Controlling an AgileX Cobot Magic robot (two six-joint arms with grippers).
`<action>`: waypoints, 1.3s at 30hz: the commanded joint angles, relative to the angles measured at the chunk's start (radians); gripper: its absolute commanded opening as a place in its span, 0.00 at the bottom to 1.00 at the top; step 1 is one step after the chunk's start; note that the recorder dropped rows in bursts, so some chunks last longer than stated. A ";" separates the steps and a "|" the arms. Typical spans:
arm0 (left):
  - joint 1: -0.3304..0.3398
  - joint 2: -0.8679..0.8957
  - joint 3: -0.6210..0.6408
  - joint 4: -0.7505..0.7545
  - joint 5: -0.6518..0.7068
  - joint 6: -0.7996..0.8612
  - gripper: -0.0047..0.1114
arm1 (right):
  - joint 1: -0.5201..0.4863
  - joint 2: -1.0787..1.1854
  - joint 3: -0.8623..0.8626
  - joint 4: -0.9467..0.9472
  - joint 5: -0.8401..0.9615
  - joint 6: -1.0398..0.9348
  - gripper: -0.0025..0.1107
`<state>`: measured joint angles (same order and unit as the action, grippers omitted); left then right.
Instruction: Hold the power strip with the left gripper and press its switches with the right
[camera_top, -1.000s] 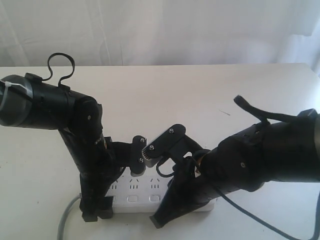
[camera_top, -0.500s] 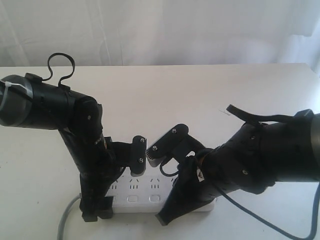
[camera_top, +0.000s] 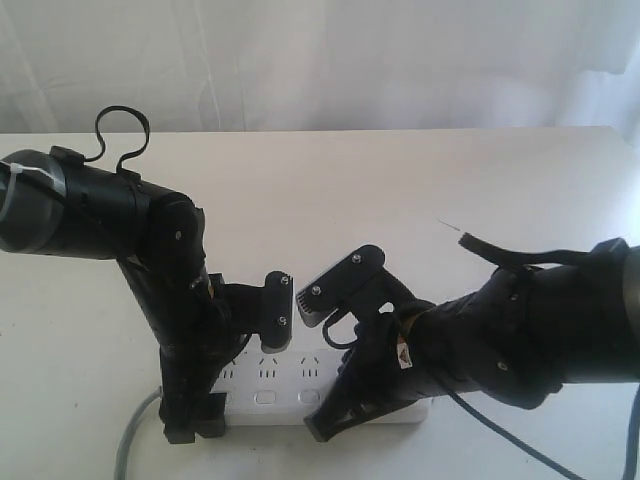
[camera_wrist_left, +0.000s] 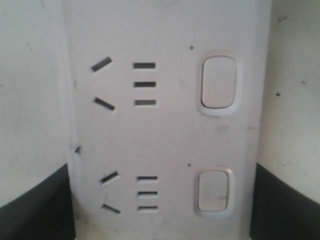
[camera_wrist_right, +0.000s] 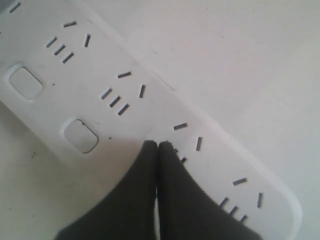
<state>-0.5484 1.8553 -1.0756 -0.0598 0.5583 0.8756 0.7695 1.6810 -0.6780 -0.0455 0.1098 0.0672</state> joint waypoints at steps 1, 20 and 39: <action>0.000 0.044 0.027 0.042 0.038 0.019 0.04 | -0.003 0.061 0.083 0.005 0.102 0.008 0.02; 0.000 0.044 0.027 0.042 0.038 0.019 0.04 | -0.003 -0.285 0.083 0.011 0.055 0.020 0.02; 0.000 0.044 0.027 0.042 0.037 0.019 0.04 | 0.045 -0.171 0.087 0.035 -0.036 0.023 0.02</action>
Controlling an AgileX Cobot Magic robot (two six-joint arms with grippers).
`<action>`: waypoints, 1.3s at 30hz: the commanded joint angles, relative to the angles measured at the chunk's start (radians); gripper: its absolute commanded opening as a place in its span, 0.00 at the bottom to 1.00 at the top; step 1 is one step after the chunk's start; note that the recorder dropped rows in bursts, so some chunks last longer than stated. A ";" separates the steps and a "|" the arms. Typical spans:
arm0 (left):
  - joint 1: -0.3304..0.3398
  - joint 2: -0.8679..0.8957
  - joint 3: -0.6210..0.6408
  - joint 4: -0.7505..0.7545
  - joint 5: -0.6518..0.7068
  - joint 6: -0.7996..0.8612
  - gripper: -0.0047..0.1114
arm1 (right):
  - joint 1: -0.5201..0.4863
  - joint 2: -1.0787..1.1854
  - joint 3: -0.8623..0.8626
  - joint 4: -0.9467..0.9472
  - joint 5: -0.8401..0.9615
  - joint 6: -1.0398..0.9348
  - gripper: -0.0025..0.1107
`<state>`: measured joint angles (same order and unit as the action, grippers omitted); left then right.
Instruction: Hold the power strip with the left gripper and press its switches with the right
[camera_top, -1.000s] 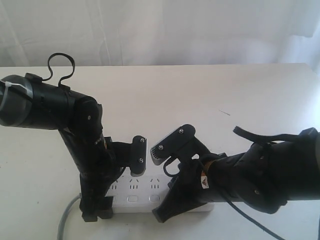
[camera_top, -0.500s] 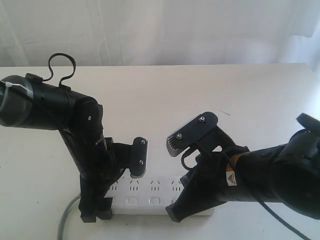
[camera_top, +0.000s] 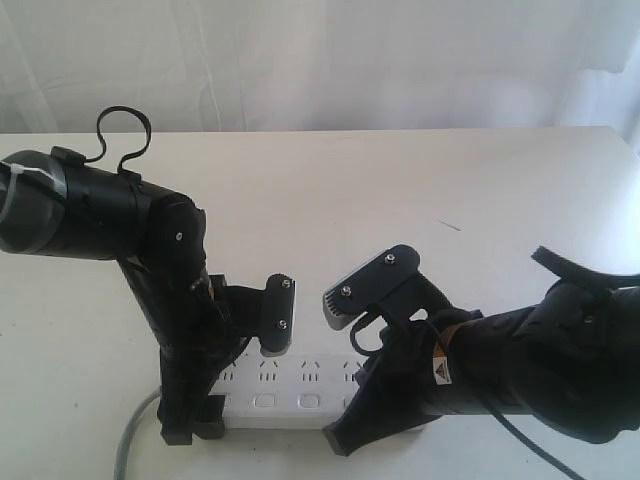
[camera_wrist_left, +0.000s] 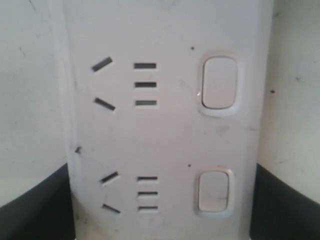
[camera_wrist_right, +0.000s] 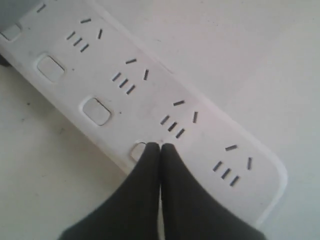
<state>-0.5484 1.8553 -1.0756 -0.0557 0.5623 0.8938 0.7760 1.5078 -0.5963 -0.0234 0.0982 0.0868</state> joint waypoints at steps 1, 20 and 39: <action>0.000 0.044 0.027 0.038 0.033 0.000 0.04 | 0.047 0.003 0.005 0.013 -0.027 0.003 0.02; 0.000 0.044 0.027 0.038 0.043 0.000 0.04 | 0.049 0.119 0.005 0.008 -0.019 0.003 0.02; 0.000 0.044 0.027 0.038 0.042 0.000 0.04 | 0.049 0.028 0.005 0.008 -0.042 0.003 0.02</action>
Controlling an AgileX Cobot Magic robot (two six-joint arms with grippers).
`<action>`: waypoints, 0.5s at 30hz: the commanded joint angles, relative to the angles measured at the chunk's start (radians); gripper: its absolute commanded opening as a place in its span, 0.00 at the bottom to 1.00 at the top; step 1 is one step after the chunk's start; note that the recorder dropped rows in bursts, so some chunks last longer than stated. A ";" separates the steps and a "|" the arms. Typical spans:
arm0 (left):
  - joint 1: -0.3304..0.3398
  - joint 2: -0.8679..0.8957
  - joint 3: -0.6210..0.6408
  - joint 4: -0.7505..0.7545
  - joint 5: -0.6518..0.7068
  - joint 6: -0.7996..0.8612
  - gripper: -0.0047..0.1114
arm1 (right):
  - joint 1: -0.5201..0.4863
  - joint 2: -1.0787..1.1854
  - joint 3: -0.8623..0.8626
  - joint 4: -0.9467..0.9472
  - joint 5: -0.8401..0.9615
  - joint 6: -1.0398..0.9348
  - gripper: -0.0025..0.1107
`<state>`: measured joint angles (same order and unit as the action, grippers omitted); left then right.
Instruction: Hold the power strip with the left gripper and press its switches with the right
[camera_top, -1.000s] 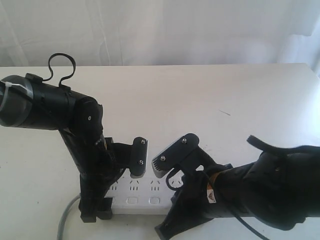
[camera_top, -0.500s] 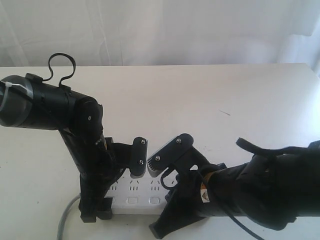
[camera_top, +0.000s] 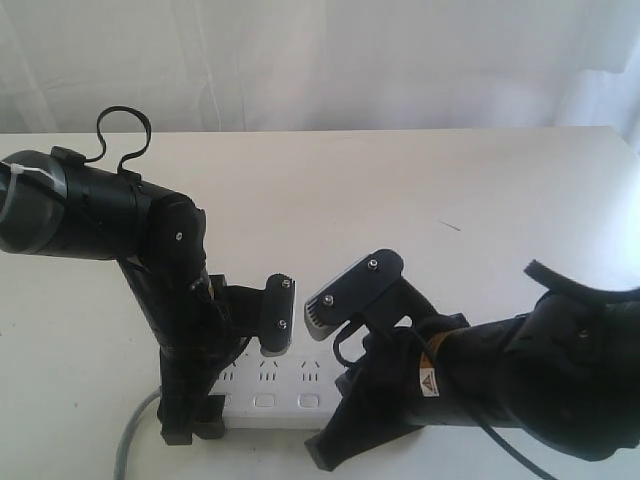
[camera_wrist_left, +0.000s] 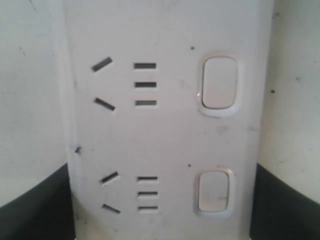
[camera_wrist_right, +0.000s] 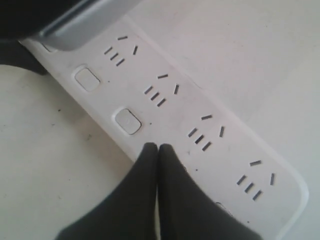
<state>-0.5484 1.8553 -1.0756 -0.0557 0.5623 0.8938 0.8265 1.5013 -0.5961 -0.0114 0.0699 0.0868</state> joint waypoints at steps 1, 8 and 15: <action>0.000 0.044 0.027 0.038 0.042 0.000 0.04 | -0.001 0.047 0.005 -0.004 -0.019 0.003 0.02; 0.000 0.044 0.027 0.038 0.042 0.000 0.04 | -0.001 0.097 0.005 -0.012 -0.034 0.003 0.02; 0.000 0.044 0.027 0.038 0.042 0.000 0.04 | -0.031 0.095 0.005 -0.015 -0.038 0.003 0.02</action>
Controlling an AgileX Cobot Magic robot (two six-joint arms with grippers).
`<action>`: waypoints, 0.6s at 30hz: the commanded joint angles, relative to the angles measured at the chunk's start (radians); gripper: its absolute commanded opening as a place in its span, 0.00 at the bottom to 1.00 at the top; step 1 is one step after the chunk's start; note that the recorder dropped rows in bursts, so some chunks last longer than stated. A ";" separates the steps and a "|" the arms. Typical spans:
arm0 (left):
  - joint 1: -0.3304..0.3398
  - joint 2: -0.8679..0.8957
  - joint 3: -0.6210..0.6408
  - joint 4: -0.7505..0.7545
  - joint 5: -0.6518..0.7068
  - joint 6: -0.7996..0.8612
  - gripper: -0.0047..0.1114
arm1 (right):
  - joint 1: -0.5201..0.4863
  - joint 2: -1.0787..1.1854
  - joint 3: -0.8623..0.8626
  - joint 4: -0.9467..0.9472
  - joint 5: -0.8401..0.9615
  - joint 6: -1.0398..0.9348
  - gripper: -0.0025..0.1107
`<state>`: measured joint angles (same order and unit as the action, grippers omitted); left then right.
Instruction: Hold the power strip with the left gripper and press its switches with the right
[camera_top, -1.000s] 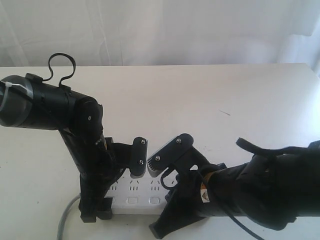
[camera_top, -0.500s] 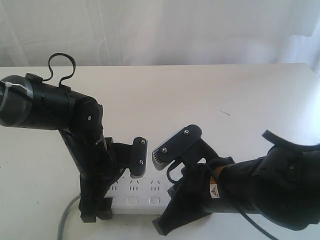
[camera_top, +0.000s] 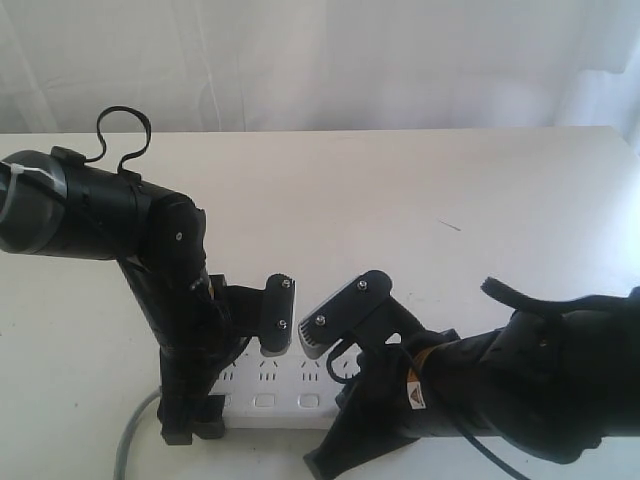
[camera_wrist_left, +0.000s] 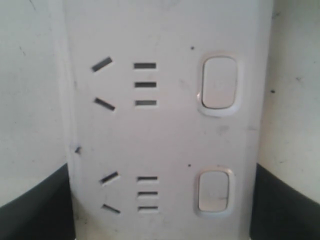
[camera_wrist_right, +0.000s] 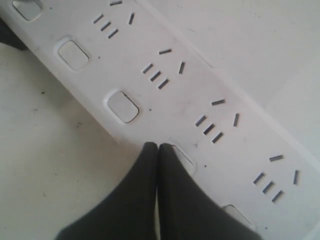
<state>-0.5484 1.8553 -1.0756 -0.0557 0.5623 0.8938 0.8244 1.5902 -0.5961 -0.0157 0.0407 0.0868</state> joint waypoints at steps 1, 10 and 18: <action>0.000 0.044 0.027 0.038 0.042 0.000 0.04 | -0.034 0.006 0.005 -0.010 -0.005 0.003 0.02; 0.000 0.044 0.027 0.038 0.040 0.000 0.04 | -0.040 0.006 0.005 -0.010 -0.001 0.003 0.02; 0.000 0.044 0.027 0.038 0.038 0.000 0.04 | -0.040 0.008 0.026 -0.010 0.020 0.003 0.02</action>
<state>-0.5484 1.8553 -1.0756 -0.0557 0.5623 0.8918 0.7897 1.5902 -0.5941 -0.0197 0.0331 0.0868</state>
